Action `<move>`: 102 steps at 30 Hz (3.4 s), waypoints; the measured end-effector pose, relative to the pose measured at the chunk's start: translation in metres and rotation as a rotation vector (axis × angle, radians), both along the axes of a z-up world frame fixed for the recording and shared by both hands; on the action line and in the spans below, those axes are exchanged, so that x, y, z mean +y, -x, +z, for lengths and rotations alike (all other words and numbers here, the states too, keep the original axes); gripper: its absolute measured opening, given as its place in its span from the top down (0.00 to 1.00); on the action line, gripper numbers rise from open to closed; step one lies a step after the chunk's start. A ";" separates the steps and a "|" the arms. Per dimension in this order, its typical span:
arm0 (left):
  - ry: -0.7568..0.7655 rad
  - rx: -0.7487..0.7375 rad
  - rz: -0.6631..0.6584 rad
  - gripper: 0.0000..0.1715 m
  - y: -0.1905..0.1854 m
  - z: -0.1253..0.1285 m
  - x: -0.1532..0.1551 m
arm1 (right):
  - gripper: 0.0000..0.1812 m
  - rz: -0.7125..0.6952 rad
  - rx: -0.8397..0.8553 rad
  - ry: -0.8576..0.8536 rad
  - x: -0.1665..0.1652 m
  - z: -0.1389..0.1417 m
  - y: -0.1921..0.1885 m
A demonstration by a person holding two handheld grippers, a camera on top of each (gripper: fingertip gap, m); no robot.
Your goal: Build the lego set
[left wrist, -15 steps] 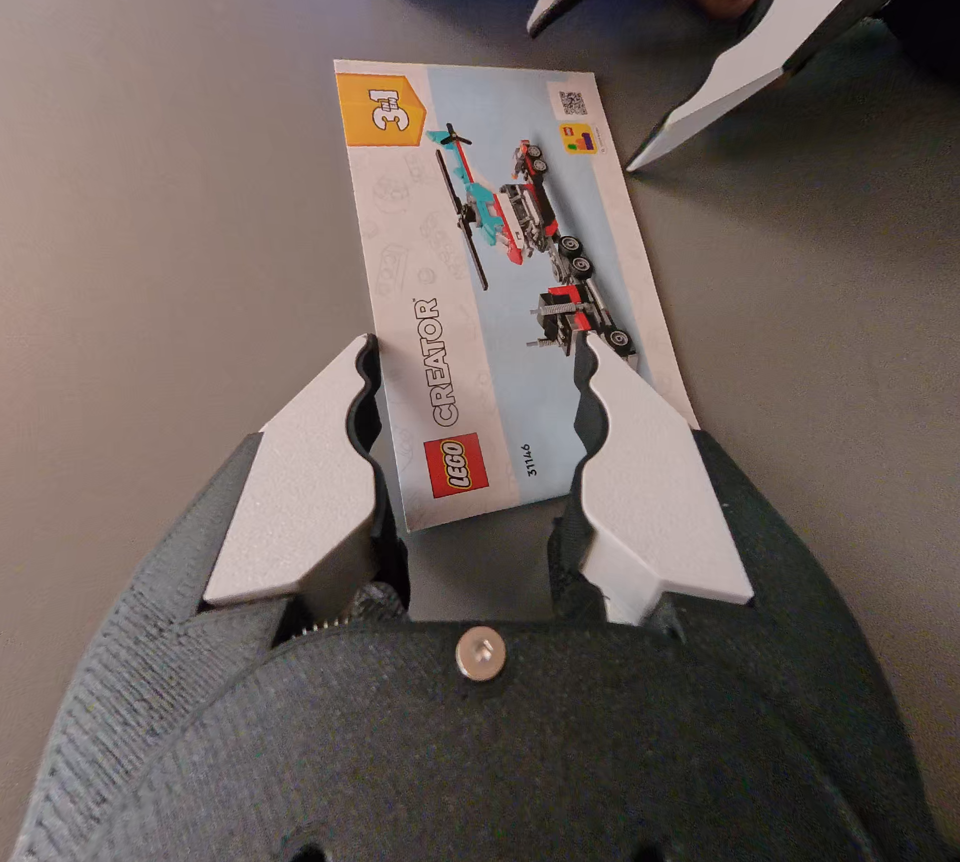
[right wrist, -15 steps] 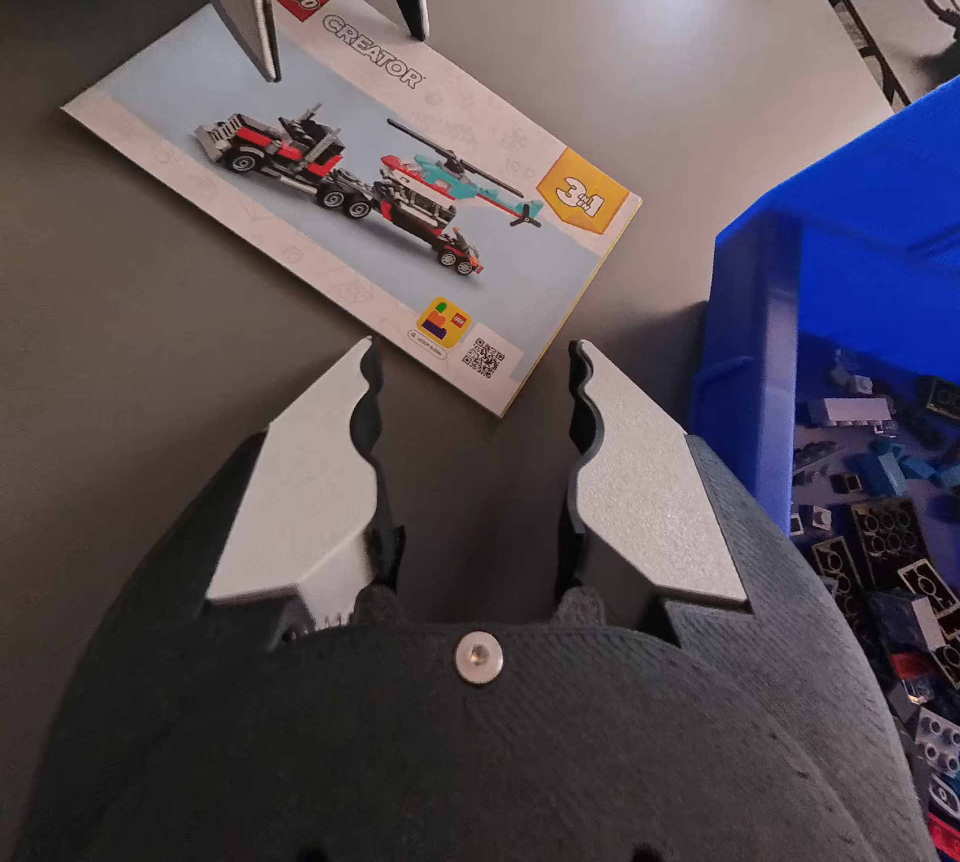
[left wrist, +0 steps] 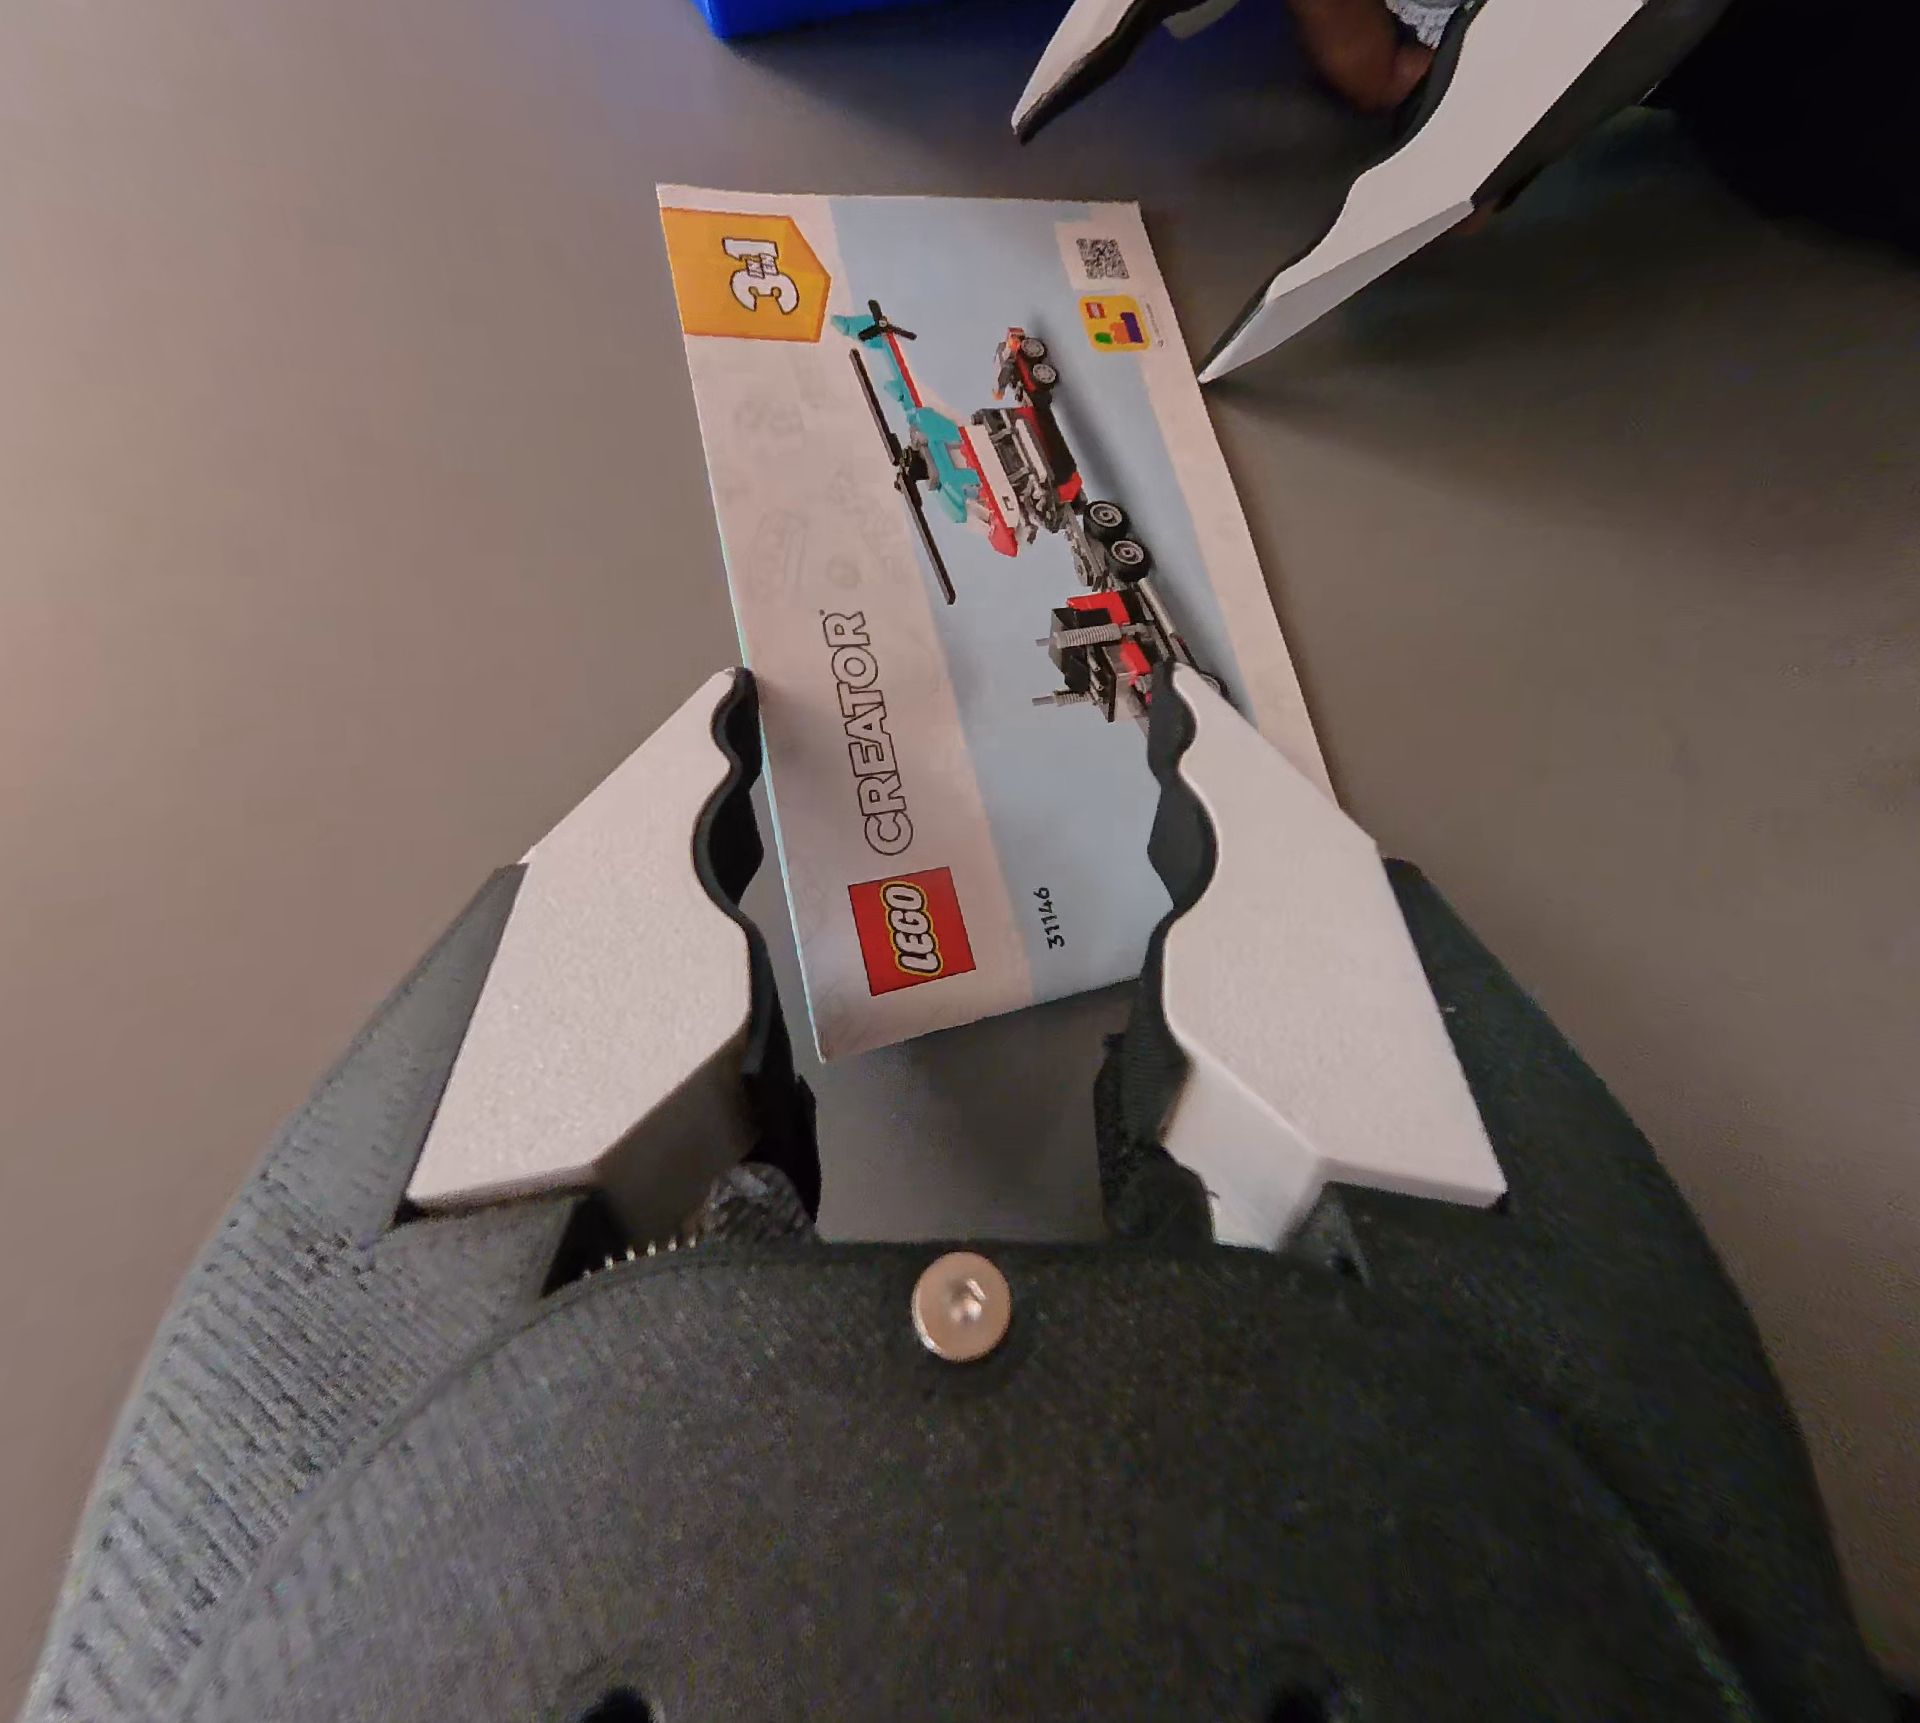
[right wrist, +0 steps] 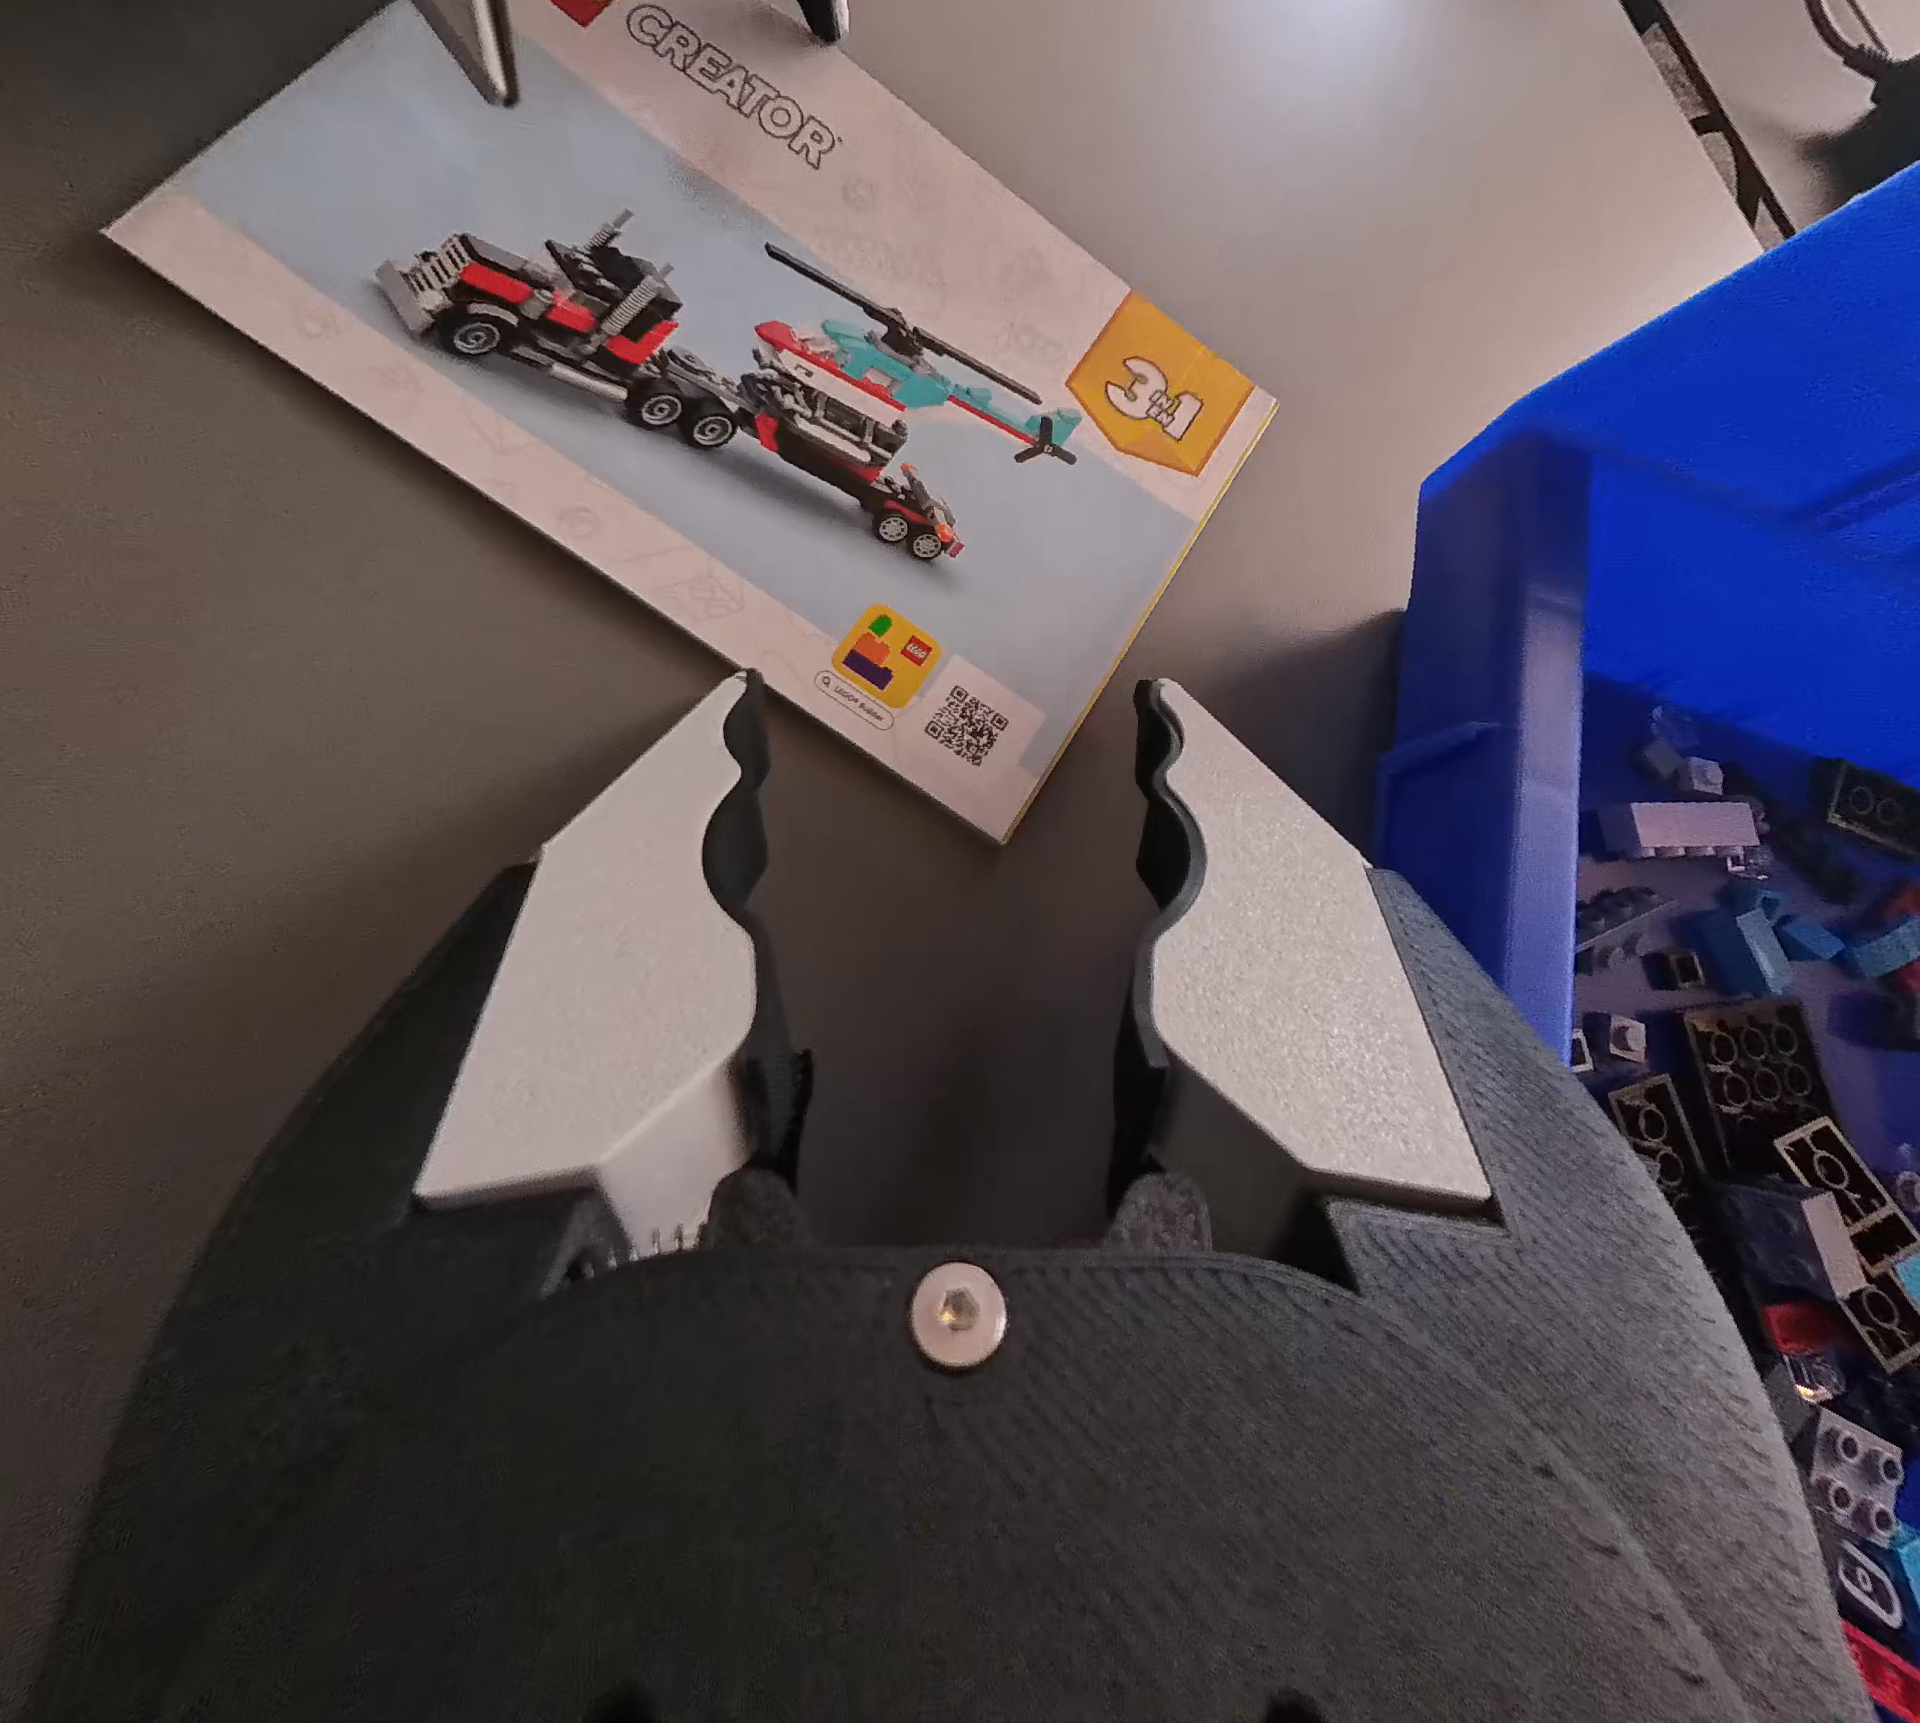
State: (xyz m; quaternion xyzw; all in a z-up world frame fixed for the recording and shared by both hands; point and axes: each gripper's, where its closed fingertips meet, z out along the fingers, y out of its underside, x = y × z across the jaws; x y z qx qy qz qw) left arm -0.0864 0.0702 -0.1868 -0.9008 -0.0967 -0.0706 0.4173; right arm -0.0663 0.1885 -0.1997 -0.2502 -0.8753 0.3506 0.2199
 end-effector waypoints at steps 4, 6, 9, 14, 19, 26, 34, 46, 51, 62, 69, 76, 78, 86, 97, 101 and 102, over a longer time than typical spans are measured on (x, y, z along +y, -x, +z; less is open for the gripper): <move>-0.028 -0.006 -0.006 0.58 -0.001 0.006 0.000 | 0.58 0.001 0.002 -0.001 0.000 0.000 0.000; -0.042 -0.010 -0.008 0.59 -0.001 0.009 -0.001 | 0.58 0.000 0.003 -0.001 0.000 0.000 0.000; -0.053 -0.014 -0.010 0.61 -0.001 0.011 -0.002 | 0.58 0.000 0.001 -0.001 0.000 0.000 0.000; -0.056 -0.018 -0.014 0.63 -0.002 0.011 -0.002 | 0.58 0.018 -0.015 0.006 -0.001 -0.001 -0.002; -0.045 -0.012 -0.008 0.63 0.000 0.008 -0.001 | 0.60 0.032 -0.022 0.007 -0.003 -0.002 -0.004; -0.022 -0.008 -0.003 0.62 -0.001 0.005 0.001 | 0.60 0.076 -0.025 0.008 -0.012 -0.002 -0.010; 0.037 -0.054 0.020 0.60 -0.002 -0.007 -0.002 | 0.65 0.064 -0.103 0.037 -0.014 -0.005 -0.012; 0.043 -0.047 0.020 0.60 -0.002 -0.008 0.000 | 0.72 0.065 -0.025 0.088 -0.023 0.008 -0.009; 0.043 -0.044 0.014 0.60 -0.003 -0.008 0.001 | 0.72 0.046 0.005 0.116 -0.024 0.015 -0.005; 0.040 -0.045 0.020 0.60 -0.002 -0.008 0.001 | 0.60 -0.157 0.128 0.121 -0.008 0.028 0.020; 0.039 -0.045 0.021 0.60 -0.002 -0.009 0.001 | 0.61 -0.280 0.107 0.131 -0.002 0.026 0.028; 0.035 -0.049 0.019 0.60 -0.002 -0.008 0.002 | 0.69 -0.172 -0.068 0.335 -0.039 0.031 0.012; 0.024 -0.057 0.019 0.60 -0.003 -0.006 0.002 | 0.69 -0.135 -0.087 0.367 -0.048 0.034 0.008; -0.155 -0.258 -0.017 0.58 -0.018 0.025 -0.001 | 0.69 0.008 -0.078 0.339 -0.080 0.034 -0.007; -0.409 -0.567 -0.002 0.54 -0.037 0.055 -0.024 | 0.69 0.099 -0.071 0.265 -0.098 0.027 -0.017; -0.451 -0.615 0.072 0.52 -0.027 0.066 -0.022 | 0.69 0.127 -0.057 0.270 -0.106 0.029 -0.019; -0.475 -0.630 0.098 0.52 -0.025 0.073 -0.022 | 0.69 0.144 -0.049 0.281 -0.109 0.031 -0.021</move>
